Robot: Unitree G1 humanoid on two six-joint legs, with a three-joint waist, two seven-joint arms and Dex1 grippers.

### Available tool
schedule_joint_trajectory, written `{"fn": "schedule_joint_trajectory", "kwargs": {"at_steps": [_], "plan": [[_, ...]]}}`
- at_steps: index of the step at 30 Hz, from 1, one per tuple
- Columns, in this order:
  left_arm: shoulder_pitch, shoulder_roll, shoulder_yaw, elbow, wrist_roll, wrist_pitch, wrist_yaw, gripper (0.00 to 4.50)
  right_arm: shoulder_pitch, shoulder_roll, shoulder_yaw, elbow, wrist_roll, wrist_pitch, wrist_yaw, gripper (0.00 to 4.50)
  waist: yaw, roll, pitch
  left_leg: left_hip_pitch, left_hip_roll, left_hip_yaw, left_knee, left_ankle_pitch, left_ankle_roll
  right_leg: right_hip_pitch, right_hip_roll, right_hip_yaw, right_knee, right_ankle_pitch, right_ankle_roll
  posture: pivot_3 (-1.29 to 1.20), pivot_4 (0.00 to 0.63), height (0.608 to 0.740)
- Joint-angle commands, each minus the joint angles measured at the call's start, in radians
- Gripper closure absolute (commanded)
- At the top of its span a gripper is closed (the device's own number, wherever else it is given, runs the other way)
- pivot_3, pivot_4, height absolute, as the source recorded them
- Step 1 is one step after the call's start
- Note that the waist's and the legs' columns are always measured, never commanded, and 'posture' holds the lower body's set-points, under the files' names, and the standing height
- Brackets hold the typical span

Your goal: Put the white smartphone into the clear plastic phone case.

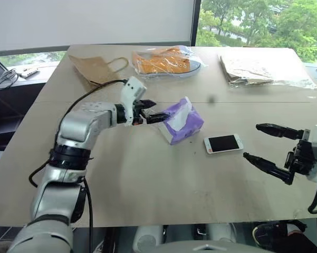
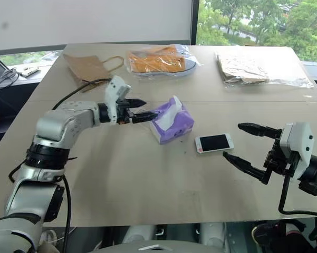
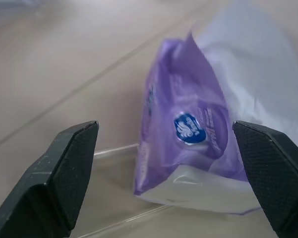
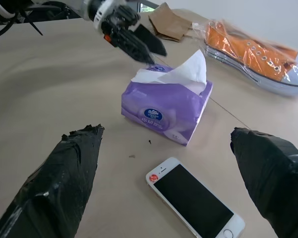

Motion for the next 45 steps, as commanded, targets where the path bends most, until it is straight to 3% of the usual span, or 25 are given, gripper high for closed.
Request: {"fn": "schedule_joint_trajectory", "kwargs": {"at_steps": [1,7,9,14,18,21,25,30,31,32,35,36,40,42,45], "plan": [[-0.054,-0.02,-0.078,0.116,0.102,-0.131,-0.096,0.82,0.036,0.004,-0.039,-0.048,0.0,-0.013,-0.013,0.0,0.0,0.0,0.0,0.0,0.0,0.0,0.0,0.0,0.0,0.0,0.0,0.0,0.0,0.0,0.0,0.0,0.15,0.74],[-0.08,-0.057,-0.087,0.216,0.168,-0.228,-0.175,3.74,0.138,0.037,-0.069,-0.088,-0.019,-0.036,-0.026,0.0,0.0,0.0,0.0,0.0,0.001,0.0,0.0,0.0,0.0,0.0,0.001,0.0,0.0,0.0,0.0,0.0,0.15,0.74],[-0.069,-0.059,-0.056,0.217,0.158,-0.235,-0.183,4.47,0.162,0.047,-0.07,-0.098,-0.026,-0.046,-0.029,0.0,-0.001,0.0,0.0,0.001,0.001,0.0,0.0,0.0,0.0,0.0,0.001,0.001,0.001,0.0,0.0,0.0,0.15,0.74],[-0.038,-0.046,0.226,0.135,-0.054,-0.06,-0.135,4.47,0.182,0.06,-0.056,-0.108,-0.035,-0.064,-0.034,0.0,-0.012,0.0,0.0,0.0,0.002,0.0,0.001,0.0,0.0,0.0,0.001,0.001,0.001,0.0,0.001,0.0,0.15,0.74],[0.024,-0.015,0.536,0.072,-0.153,0.06,0.125,4.47,0.148,0.06,-0.012,-0.081,-0.038,-0.079,-0.025,0.0,-0.029,0.0,0.0,0.0,0.003,-0.002,0.001,0.0,0.0,-0.001,0.0,0.002,0.001,0.0,0.001,0.0,0.15,0.74],[0.117,-0.013,0.682,-0.028,-0.164,0.1,0.29,4.47,0.102,0.059,0.042,-0.044,-0.051,-0.094,-0.008,0.0,-0.031,0.0,0.0,0.002,0.003,-0.002,0.0,0.0,0.0,0.0,0.0,0.005,0.002,0.0,0.001,0.0,0.15,0.74],[0.338,-0.004,0.857,-0.189,-0.158,0.158,0.446,4.47,0.005,0.056,0.136,0.024,-0.077,-0.115,0.02,0.0,-0.029,-0.002,0.0,0.003,0.002,-0.001,0.0,0.0,-0.001,0.001,-0.001,0.006,0.003,0.0,0.0,0.0,0.15,0.74],[0.471,-0.005,0.936,-0.235,-0.158,0.166,0.539,4.47,-0.068,0.043,0.189,0.093,-0.098,-0.133,0.062,0.0,-0.005,-0.005,0.0,0.003,0.001,-0.004,0.0,0.0,-0.001,0.002,-0.004,0.002,0.003,0.0,-0.001,0.0,0.15,0.74],[0.484,-0.003,0.942,-0.237,-0.161,0.165,0.545,3.72,-0.078,0.04,0.197,0.104,-0.102,-0.136,0.071,0.0,0.0,-0.005,0.0,0.003,0.001,-0.004,0.0,0.0,-0.001,0.002,-0.004,0.002,0.003,0.0,-0.001,0.0,0.15,0.74],[0.5,0.002,0.938,-0.246,-0.158,0.158,0.543,3.71,-0.086,0.037,0.202,0.113,-0.105,-0.139,0.077,0.0,0.002,-0.006,-0.001,0.003,0.001,-0.004,0.001,0.0,-0.001,0.002,-0.004,0.002,0.003,0.0,-0.002,0.0,0.15,0.74],[0.516,0.002,0.96,-0.253,-0.144,0.173,0.599,2.65,-0.101,0.034,0.209,0.125,-0.106,-0.14,0.085,0.0,0.004,-0.006,-0.001,0.003,0.0,-0.004,0.001,0.0,-0.001,0.002,-0.005,0.002,0.003,-0.002,-0.005,0.0,0.15,0.74],[0.515,0.003,0.969,-0.248,-0.139,0.182,0.622,2.03,-0.103,0.035,0.209,0.126,-0.106,-0.14,0.086,0.0,0.002,-0.006,-0.001,0.003,0.0,-0.004,0.001,0.0,-0.001,0.002,-0.006,0.002,0.003,-0.002,-0.005,0.0,0.15,0.74],[0.365,0.002,1.051,-0.237,-0.229,0.177,0.697,0.25,-0.095,0.036,0.203,0.12,-0.111,-0.138,0.083,0.0,0.002,-0.007,0.0,0.003,0.001,-0.004,0.0,0.0,-0.001,0.002,-0.006,0.002,0.003,0.0,-0.003,0.0,0.15,0.74],[0.258,0.033,1.031,-0.245,-0.321,0.21,0.635,0.1,-0.085,0.035,0.193,0.108,-0.105,-0.132,0.08,0.0,0.005,-0.01,-0.001,0.001,0.001,-0.007,0.001,0.0,-0.001,0.002,-0.004,-0.001,0.003,0.001,-0.002,0.0,0.15,0.74],[0.178,0.12,0.857,-0.294,-0.423,0.271,0.401,0.1,-0.079,0.032,0.183,0.099,-0.101,-0.125,0.075,0.0,0.001,-0.01,-0.001,0.001,0.0,-0.008,0.003,0.001,-0.003,0.003,-0.004,-0.003,0.003,0.001,-0.002,0.0,0.15,0.74]]}}
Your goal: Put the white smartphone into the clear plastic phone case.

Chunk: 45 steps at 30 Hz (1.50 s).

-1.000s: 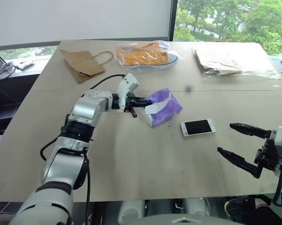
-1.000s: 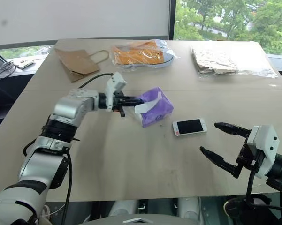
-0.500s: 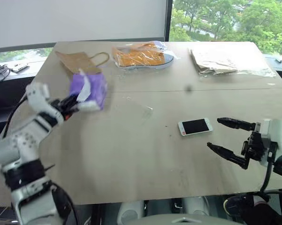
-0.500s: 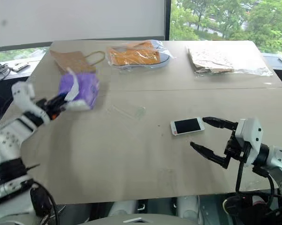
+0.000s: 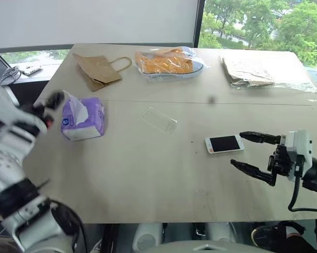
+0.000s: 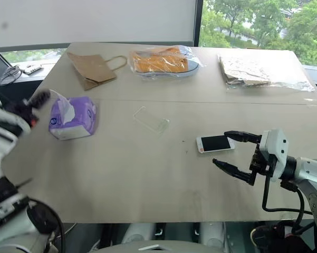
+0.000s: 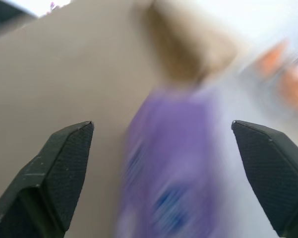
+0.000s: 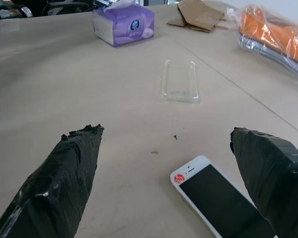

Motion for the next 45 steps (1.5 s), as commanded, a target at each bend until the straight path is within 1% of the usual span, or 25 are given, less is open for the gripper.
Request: {"fn": "schedule_joint_trajectory", "kwargs": {"at_steps": [1,3,4,6,7,9,10,12,13,15,16,17,21,24,25,27,30,31,32,33,44,45], "plan": [[-0.064,0.115,-0.203,-0.103,-0.129,0.051,-0.288,0.1,0.003,-0.013,-0.032,-0.035,0.016,-0.006,-0.005,0.0,-0.005,0.0,0.0,0.001,0.0,0.002,0.0,0.001,-0.002,0.0,0.0,0.0,0.0,0.0,0.0,0.0,0.15,0.74],[-0.062,0.167,-0.347,-0.123,-0.094,0.008,-0.413,0.1,0.001,-0.014,-0.032,-0.036,0.014,-0.005,-0.011,0.0,-0.008,0.004,-0.001,0.003,-0.001,0.007,-0.001,0.001,-0.002,0.0,0.0,0.003,-0.001,0.0,0.001,0.0,0.15,0.74],[-0.072,0.191,-0.445,-0.118,-0.055,-0.037,-0.5,0.1,0.004,-0.014,-0.035,-0.042,0.013,-0.003,-0.017,0.0,-0.01,0.005,-0.001,0.004,-0.001,0.008,-0.002,0.001,-0.002,0.0,0.0,0.004,-0.001,0.0,0.001,0.0,0.15,0.74],[-0.092,0.222,-0.581,-0.087,0.011,-0.116,-0.621,0.1,0.007,-0.014,-0.038,-0.048,0.012,0.0,-0.026,0.0,-0.014,0.005,-0.001,0.005,-0.001,0.01,-0.003,0.001,-0.002,0.0,0.001,0.005,-0.001,0.0,0.001,0.0,0.15,0.74],[-0.123,0.229,-0.685,-0.037,0.091,-0.207,-0.711,0.1,0.018,-0.017,-0.042,-0.057,0.007,0.004,-0.034,0.0,-0.016,0.005,-0.001,0.005,-0.001,0.009,-0.003,0.001,-0.002,0.0,0.002,0.005,-0.001,0.0,0.001,0.0,0.15,0.74],[-0.177,0.234,-0.833,0.062,0.222,-0.363,-0.844,0.1,0.036,-0.021,-0.052,-0.07,0.0,0.007,-0.047,0.0,-0.016,0.005,-0.001,0.005,0.0,0.009,-0.003,-0.001,0.002,0.0,0.004,0.004,0.0,-0.001,0.0,0.0,0.15,0.74],[-0.206,0.226,-0.901,0.126,0.296,-0.469,-0.907,0.1,0.045,-0.021,-0.061,-0.078,0.0,0.007,-0.056,0.0,-0.017,0.005,-0.001,0.005,0.0,0.009,-0.003,-0.001,0.002,0.0,0.005,0.004,0.0,-0.003,-0.003,0.0,0.15,0.74],[-0.264,0.192,-0.993,0.275,0.408,-0.649,-0.996,0.1,0.062,-0.02,-0.075,-0.098,-0.004,0.006,-0.076,0.0,-0.018,0.005,-0.001,0.006,0.0,0.01,-0.003,-0.001,0.002,0.0,0.007,0.005,0.0,-0.003,-0.003,0.0,0.15,0.74],[-0.284,0.179,-1.013,0.329,0.437,-0.704,-1.023,0.1,0.068,-0.02,-0.079,-0.104,-0.005,0.005,-0.081,0.0,-0.017,0.005,-0.001,0.005,0.0,0.01,-0.003,-0.001,0.002,0.0,0.007,0.005,-0.001,-0.003,-0.003,0.0,0.15,0.74],[-0.343,0.119,-1.052,0.504,0.504,-0.86,-1.076,0.1,0.099,-0.015,-0.1,-0.135,-0.002,0.01,-0.102,0.0,-0.018,0.005,-0.001,0.005,0.0,0.01,-0.002,-0.002,0.003,0.0,0.007,0.007,-0.001,-0.002,-0.003,0.0,0.15,0.74],[-0.365,0.088,-1.055,0.581,0.514,-0.924,-1.119,0.1,0.116,-0.012,-0.109,-0.151,0.001,0.013,-0.111,0.0,-0.019,0.005,-0.001,0.005,0.0,0.011,-0.002,-0.002,0.003,0.0,0.007,0.007,-0.001,-0.002,-0.003,0.0,0.15,0.74],[-0.387,0.073,-1.072,0.65,0.546,-0.987,-1.15,0.1,0.13,-0.01,-0.117,-0.165,0.004,0.017,-0.121,0.0,-0.018,0.005,-0.001,0.005,0.0,0.01,-0.002,-0.002,0.003,0.0,0.007,0.007,-0.001,-0.002,-0.002,0.0,0.15,0.74],[-0.469,0.032,-1.13,0.869,0.657,-1.144,-1.266,0.1,0.186,0.004,-0.135,-0.214,-0.002,0.021,-0.155,0.0,-0.023,0.005,-0.001,-0.001,0.0,0.01,-0.001,-0.002,0.003,-0.005,0.007,0.006,-0.002,0.0,0.001,0.0,0.15,0.74],[-0.534,-0.014,-1.142,1.008,0.726,-1.22,-1.244,0.1,0.209,0.013,-0.141,-0.245,0.009,0.03,-0.181,0.0,-0.021,0.004,0.0,-0.002,0.0,0.009,-0.001,-0.002,0.003,-0.005,0.007,0.005,-0.003,0.0,0.001,0.0,0.15,0.74],[-0.552,-0.028,-1.147,1.049,0.752,-1.245,-1.237,0.33,0.216,0.017,-0.14,-0.255,0.009,0.032,-0.19,0.0,-0.019,0.004,0.0,-0.002,0.0,0.008,0.0,-0.002,0.003,-0.005,0.008,0.005,-0.003,0.0,0.001,0.0,0.15,0.74],[-0.579,-0.049,-1.15,1.112,0.791,-1.279,-1.235,0.91,0.226,0.02,-0.139,-0.269,0.01,0.035,-0.201,0.0,-0.019,0.004,0.0,-0.002,0.0,0.008,0.0,-0.002,0.004,-0.005,0.008,0.006,-0.003,0.0,0.001,0.0,0.15,0.74],[-0.607,-0.071,-1.157,1.182,0.846,-1.32,-1.219,2.33,0.242,0.022,-0.141,-0.286,0.009,0.038,-0.212,0.0,-0.022,0.004,0.0,-0.002,0.0,0.008,0.0,-0.002,0.004,-0.004,0.008,0.006,-0.002,0.0,0.001,0.0,0.15,0.74],[-0.613,-0.074,-1.156,1.198,0.86,-1.329,-1.216,2.91,0.246,0.022,-0.142,-0.29,0.009,0.039,-0.215,0.0,-0.023,0.004,0.0,-0.002,0.0,0.008,0.0,-0.002,0.004,-0.004,0.008,0.006,-0.002,0.0,0.001,0.0,0.15,0.74],[-0.62,-0.077,-1.155,1.213,0.872,-1.328,-1.219,3.3,0.252,0.022,-0.145,-0.295,0.012,0.041,-0.217,0.0,-0.025,0.004,0.0,-0.002,0.0,0.008,0.0,-0.002,0.004,-0.005,0.008,0.006,-0.002,0.0,0.001,0.0,0.15,0.74],[-0.626,-0.078,-1.158,1.227,0.886,-1.331,-1.218,3.59,0.26,0.023,-0.149,-0.302,0.018,0.044,-0.22,0.0,-0.026,0.004,0.0,-0.002,0.001,0.007,0.0,-0.002,0.004,-0.005,0.008,0.006,-0.002,0.0,0.001,0.0,0.15,0.74],[-0.638,-0.072,-1.189,1.287,1.027,-1.395,-1.157,3.59,0.291,0.03,-0.148,-0.332,0.022,0.045,-0.254,0.0,-0.026,0.004,-0.001,-0.001,0.001,0.007,0.0,-0.002,0.004,-0.004,0.008,0.006,-0.002,0.0,0.001,0.0,0.15,0.74],[-0.636,-0.069,-1.189,1.288,1.035,-1.397,-1.154,3.86,0.291,0.03,-0.148,-0.332,0.021,0.044,-0.255,0.0,-0.026,0.004,-0.001,-0.001,0.001,0.007,0.0,-0.002,0.004,-0.004,0.008,0.006,-0.001,0.0,0.001,0.0,0.15,0.74]]}}
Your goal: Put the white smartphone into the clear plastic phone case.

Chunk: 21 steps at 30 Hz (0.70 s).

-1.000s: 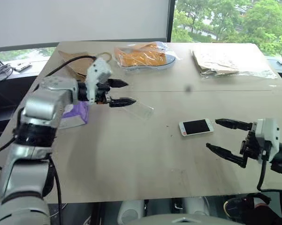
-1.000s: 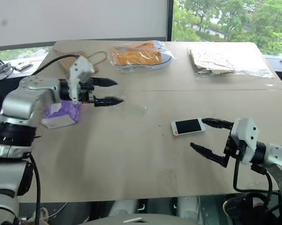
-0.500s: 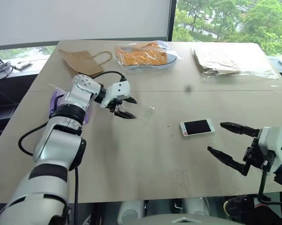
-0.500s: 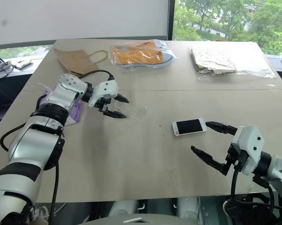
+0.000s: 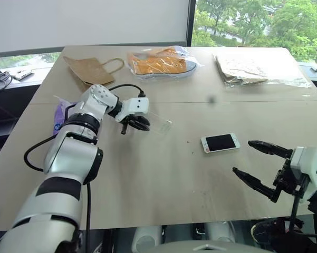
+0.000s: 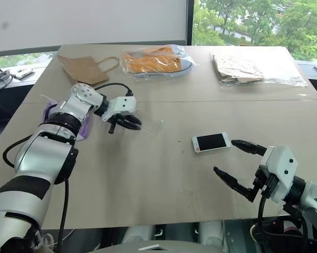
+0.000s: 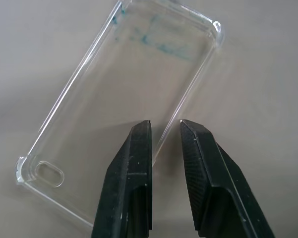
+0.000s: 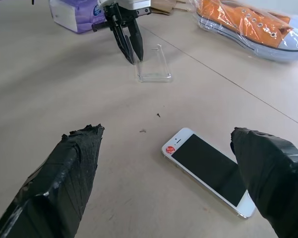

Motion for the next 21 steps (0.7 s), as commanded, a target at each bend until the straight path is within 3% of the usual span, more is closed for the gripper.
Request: {"fn": "schedule_joint_trajectory", "kwargs": {"at_steps": [1,3,8,10,13,16,21], "plan": [[0.0,0.02,-0.016,0.017,0.049,-0.017,0.003,4.19,0.004,0.003,-0.022,-0.036,0.009,-0.005,-0.011,0.0,0.0,0.0,0.0,0.0,0.0,0.0,0.0,0.0,0.0,0.0,0.0,0.0,0.0,0.0,0.0,0.0,0.15,0.74],[0.008,0.027,-0.008,0.014,0.047,-0.014,-0.016,4.46,0.0,0.003,-0.018,-0.032,0.006,-0.007,-0.012,0.0,-0.001,0.0,-0.001,0.001,0.0,0.0,0.0,0.0,0.0,0.0,0.0,0.0,0.001,0.0,0.0,0.0,0.15,0.74],[0.034,0.046,0.042,-0.036,-0.009,0.055,-0.095,4.46,-0.015,0.004,0.004,-0.023,-0.026,-0.015,-0.027,0.0,-0.004,0.0,-0.001,0.001,0.0,0.001,0.0,0.0,0.0,0.0,0.001,0.001,0.001,0.0,0.0,0.0,0.15,0.74],[0.077,0.069,0.054,-0.135,-0.063,0.116,-0.155,4.46,-0.02,0.005,0.015,-0.017,-0.043,-0.018,-0.031,0.0,-0.006,0.0,-0.001,0.001,0.001,0.001,0.0,0.0,0.0,0.0,0.001,0.001,0.001,0.0,0.0,0.0,0.15,0.74],[0.231,0.166,0.005,-0.519,-0.242,0.363,-0.178,4.46,-0.029,0.004,0.029,-0.007,-0.056,-0.014,-0.032,0.0,-0.01,0.001,0.0,0.001,0.002,0.001,-0.001,0.0,0.0,-0.001,0.001,0.002,0.002,0.0,0.0,0.0,0.15,0.74],[0.417,0.273,0.033,-0.98,-0.359,0.672,-0.178,4.46,-0.05,0.0,0.045,0.006,-0.06,-0.008,-0.029,0.0,-0.013,0.001,0.0,0.0,0.003,0.0,-0.001,0.0,-0.001,-0.002,0.0,0.005,0.002,0.0,-0.001,0.0,0.15,0.74],[0.589,0.313,0.093,-1.387,-0.427,0.98,-0.068,4.46,-0.086,-0.015,0.072,0.034,-0.068,-0.01,-0.003,0.0,0.007,0.001,0.0,0.0,0.001,-0.001,0.001,0.0,0.0,0.0,-0.001,0.006,0.001,-0.004,-0.002,0.0,0.15,0.74]]}}
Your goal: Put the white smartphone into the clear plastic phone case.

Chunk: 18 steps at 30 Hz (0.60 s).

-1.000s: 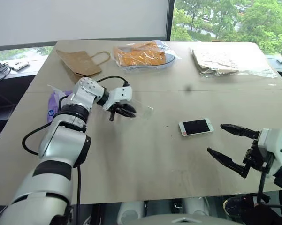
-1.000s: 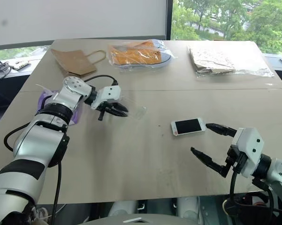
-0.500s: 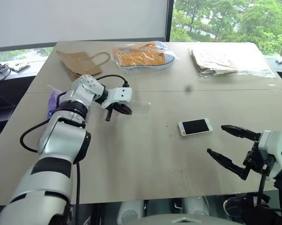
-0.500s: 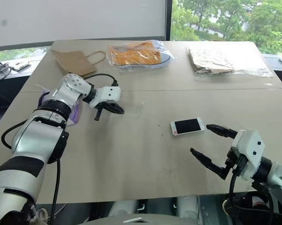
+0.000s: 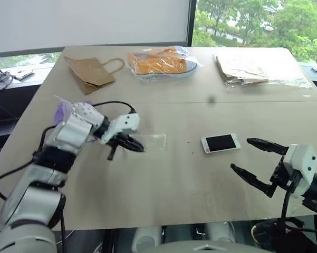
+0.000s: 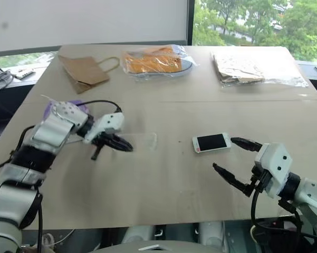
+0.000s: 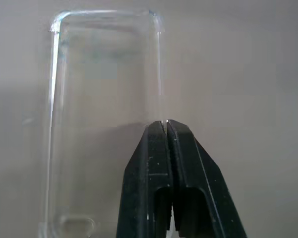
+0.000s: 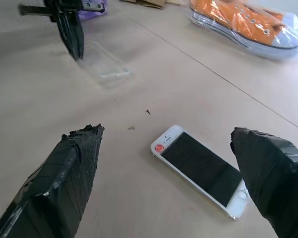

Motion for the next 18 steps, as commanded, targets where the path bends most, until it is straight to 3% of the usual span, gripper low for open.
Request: {"fn": "schedule_joint_trajectory", "kwargs": {"at_steps": [1,6,18], "plan": [[0.049,0.012,0.046,-0.21,-0.047,0.152,0.084,4.46,-0.015,-0.013,0.002,0.008,-0.004,-0.009,0.018,0.0,0.003,0.0,0.0,0.001,0.0,0.0,0.0,0.0,0.0,0.001,0.0,0.001,0.0,-0.001,0.001,0.0,0.15,0.74],[0.09,-0.028,0.011,-0.33,-0.044,0.232,0.195,4.46,-0.038,-0.023,0.014,0.029,-0.008,-0.011,0.036,0.0,0.0,0.0,0.0,0.003,-0.001,0.0,0.0,0.0,0.0,0.002,0.004,0.002,0.001,-0.001,0.001,0.0,0.15,0.74],[0.06,-0.142,-0.115,-0.321,0.0,0.212,0.314,4.46,-0.015,-0.005,0.001,0.028,-0.048,-0.028,0.036,0.0,-0.002,0.0,0.0,0.002,-0.001,0.001,0.0,0.0,0.0,0.002,0.004,0.003,0.001,0.0,0.002,0.0,0.15,0.74]]}}
